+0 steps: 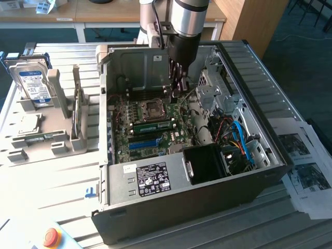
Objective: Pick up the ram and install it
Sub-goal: 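Press down the ram until it locks into place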
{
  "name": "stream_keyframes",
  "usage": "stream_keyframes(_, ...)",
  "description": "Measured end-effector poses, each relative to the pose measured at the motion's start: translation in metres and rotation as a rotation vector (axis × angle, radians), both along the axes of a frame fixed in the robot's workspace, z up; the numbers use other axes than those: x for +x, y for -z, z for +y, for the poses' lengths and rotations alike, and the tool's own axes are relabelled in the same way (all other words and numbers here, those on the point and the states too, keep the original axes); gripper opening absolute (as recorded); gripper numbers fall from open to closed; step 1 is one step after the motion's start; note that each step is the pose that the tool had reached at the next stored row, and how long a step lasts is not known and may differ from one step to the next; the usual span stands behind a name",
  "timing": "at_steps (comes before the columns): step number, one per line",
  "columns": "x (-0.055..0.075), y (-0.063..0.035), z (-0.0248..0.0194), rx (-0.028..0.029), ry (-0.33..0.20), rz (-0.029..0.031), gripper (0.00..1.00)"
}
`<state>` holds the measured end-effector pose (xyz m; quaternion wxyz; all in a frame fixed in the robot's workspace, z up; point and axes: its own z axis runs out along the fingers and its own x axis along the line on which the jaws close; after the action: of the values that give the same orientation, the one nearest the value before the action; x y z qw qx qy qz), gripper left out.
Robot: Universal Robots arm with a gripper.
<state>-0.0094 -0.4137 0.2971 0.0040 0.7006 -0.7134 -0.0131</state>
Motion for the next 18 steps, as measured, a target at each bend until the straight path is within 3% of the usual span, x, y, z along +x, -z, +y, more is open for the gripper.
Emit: stream_keyframes(18,0.0104,0.0,0.0,0.0,0.0,0.0,0.1)
